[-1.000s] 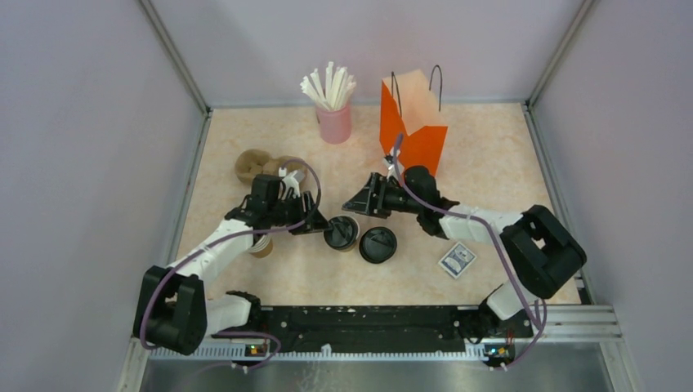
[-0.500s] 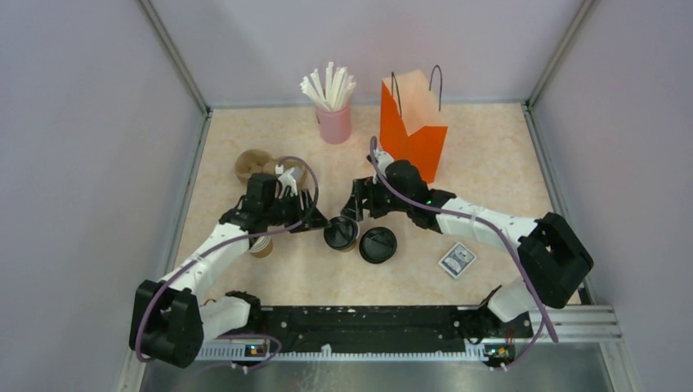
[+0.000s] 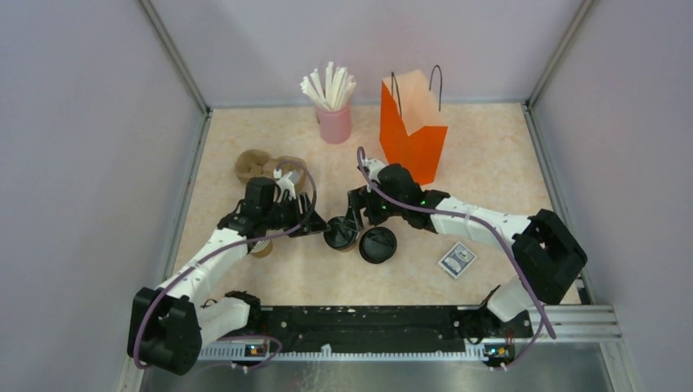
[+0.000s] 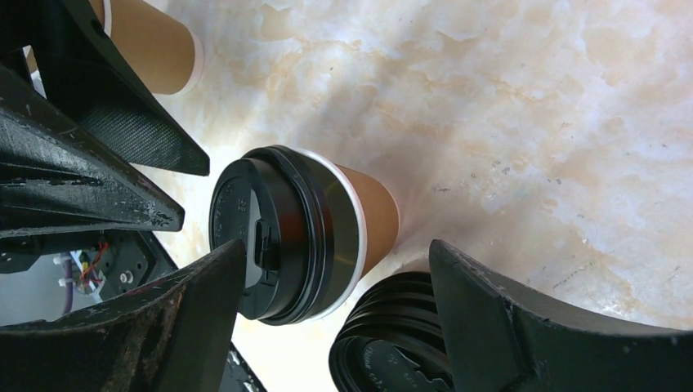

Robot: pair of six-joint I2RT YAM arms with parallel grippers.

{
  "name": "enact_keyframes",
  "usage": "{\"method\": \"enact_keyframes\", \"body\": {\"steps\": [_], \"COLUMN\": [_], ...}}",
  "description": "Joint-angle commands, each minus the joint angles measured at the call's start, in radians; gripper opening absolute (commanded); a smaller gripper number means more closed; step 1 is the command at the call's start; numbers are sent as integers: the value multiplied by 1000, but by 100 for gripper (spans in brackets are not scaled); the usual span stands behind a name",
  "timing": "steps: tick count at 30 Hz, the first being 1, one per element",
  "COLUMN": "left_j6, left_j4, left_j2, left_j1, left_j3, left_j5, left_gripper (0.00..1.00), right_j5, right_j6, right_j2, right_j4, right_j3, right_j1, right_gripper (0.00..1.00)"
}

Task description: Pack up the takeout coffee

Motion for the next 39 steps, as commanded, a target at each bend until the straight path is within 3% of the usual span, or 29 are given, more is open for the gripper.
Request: {"method": "enact_keyframes", "body": {"steps": [1, 8, 19, 39], "left_j6": [-10, -22, -49, -40], "left_j4": [38, 63, 119, 118], "left_j2": [-2, 18, 45, 63], "left_j1": [-4, -13, -34, -37], "left_j3": [-15, -28, -37, -20], "left_j5": [7, 13, 30, 7], "left_gripper": [52, 51, 48, 48], "right_j5": [-25, -11, -35, -33], "right_j6": [-22, -26, -17, 19], "right_j2": [12, 44, 44, 39], "right_j4": [24, 20, 48, 102], "right_j3": [45, 64, 44, -4], "right_j1": [16, 21, 22, 21], "right_gripper": [81, 80, 68, 56]}}
